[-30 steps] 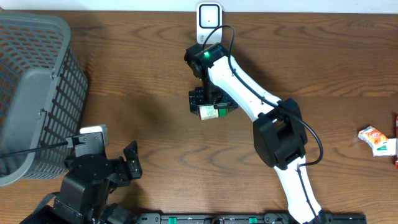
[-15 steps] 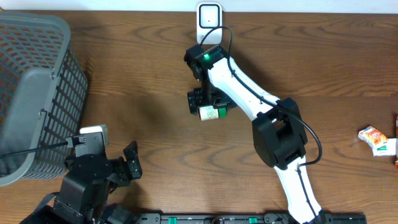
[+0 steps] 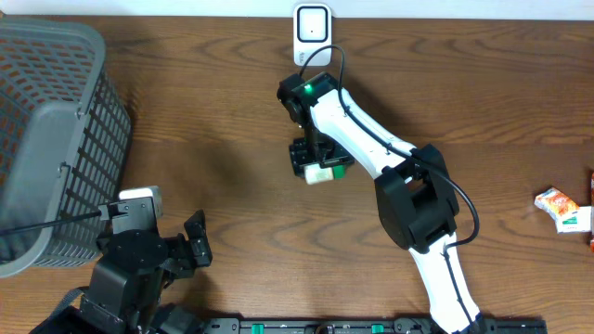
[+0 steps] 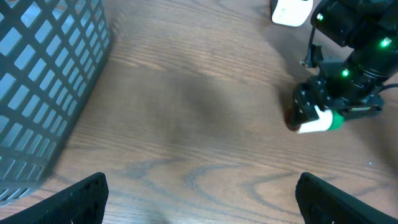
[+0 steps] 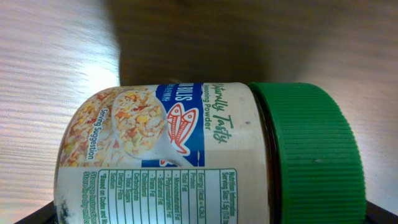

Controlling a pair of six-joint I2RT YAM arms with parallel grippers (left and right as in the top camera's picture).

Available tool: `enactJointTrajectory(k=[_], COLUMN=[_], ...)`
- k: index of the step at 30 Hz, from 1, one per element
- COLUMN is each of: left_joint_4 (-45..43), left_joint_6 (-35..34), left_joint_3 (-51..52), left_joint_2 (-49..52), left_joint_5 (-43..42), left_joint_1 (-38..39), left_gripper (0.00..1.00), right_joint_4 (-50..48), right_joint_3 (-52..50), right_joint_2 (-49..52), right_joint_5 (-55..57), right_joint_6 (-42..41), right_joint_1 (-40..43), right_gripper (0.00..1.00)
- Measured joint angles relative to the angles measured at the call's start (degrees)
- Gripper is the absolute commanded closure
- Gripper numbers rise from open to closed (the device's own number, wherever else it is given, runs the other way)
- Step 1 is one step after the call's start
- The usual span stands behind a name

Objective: Scan the item barcode

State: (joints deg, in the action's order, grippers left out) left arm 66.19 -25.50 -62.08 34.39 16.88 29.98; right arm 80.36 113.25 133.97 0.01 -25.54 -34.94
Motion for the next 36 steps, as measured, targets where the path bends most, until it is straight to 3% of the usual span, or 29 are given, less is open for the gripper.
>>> enactJointTrajectory(k=[10,18,36], left_joint_4=[0.0,0.0,-0.02], left_joint_6=[0.0,0.0,-0.02], left_joint_3=[0.0,0.0,0.0], left_joint_2=[0.0,0.0,0.0], left_joint_5=[0.0,0.0,0.0], left_joint_1=[0.0,0.0,0.0], left_gripper=[0.03,0.03,0.03], right_joint_4=[16.9,16.94,4.35], right_joint_3=[9.51,10.67,3.32], right_joint_2=[-0.22,-0.72,-0.74], right_joint_5=[17.16,25.49,43.52], right_joint_6=[-1.33,-0.92,2.69], right_joint_1=[0.02,-0.63,-3.5], right_gripper=[0.32,0.22,0.26])
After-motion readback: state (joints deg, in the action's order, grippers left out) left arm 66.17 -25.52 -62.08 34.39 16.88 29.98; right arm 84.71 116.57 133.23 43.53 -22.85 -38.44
